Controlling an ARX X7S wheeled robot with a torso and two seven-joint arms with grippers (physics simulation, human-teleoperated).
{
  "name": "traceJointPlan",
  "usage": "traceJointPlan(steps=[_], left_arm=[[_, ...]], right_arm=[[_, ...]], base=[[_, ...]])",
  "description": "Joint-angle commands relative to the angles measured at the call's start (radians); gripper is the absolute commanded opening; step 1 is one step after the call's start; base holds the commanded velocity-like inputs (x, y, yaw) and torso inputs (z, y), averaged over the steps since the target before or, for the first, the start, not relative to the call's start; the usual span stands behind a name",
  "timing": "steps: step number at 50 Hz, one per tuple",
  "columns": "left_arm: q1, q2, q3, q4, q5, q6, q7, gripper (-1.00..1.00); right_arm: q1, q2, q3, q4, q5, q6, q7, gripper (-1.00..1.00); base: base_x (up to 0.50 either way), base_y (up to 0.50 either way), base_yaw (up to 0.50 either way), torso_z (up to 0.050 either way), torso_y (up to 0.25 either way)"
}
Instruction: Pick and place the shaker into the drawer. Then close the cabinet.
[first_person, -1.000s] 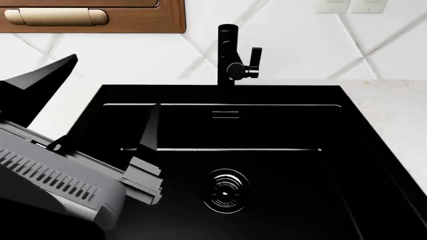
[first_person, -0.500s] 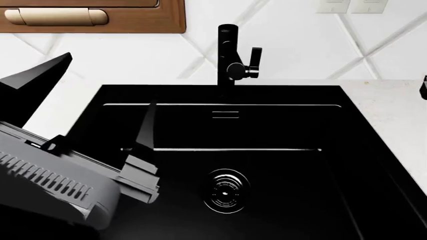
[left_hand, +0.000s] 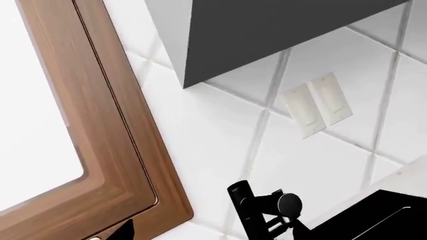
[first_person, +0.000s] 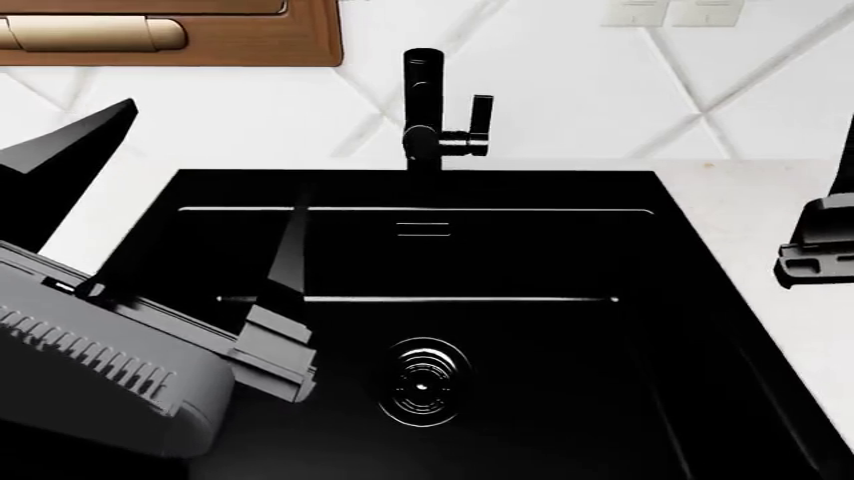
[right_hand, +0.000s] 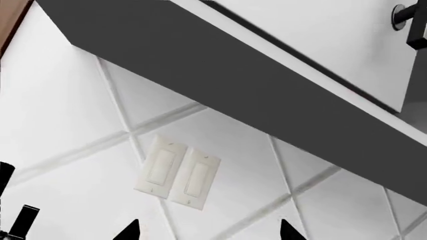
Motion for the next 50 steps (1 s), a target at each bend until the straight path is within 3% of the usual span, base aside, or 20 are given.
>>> traceJointPlan(steps=[1,20,50], left_arm=[[-0.001,0.004,-0.006,0.0,-0.014,0.0,-0.007,1.0],[0.004,-0.001,-0.04,0.0,-0.063,0.0,-0.036,1.0],[0.013,0.013,-0.047,0.0,-0.028,0.0,-0.006,1.0]], right_arm=[[-0.145,0.088,0.0,-0.012,-0.022,-0.157,0.03,1.0],[-0.323,0.283,-0.059,-0.012,-0.074,-0.431,0.11,1.0],[-0.426,0.318,-0.021,-0.012,-0.1,-0.492,0.119,1.0]], base=[[0.0,-0.5,0.0,0.0,0.0],[0.0,-0.5,0.0,0.0,0.0],[0.0,-0.5,0.0,0.0,0.0]])
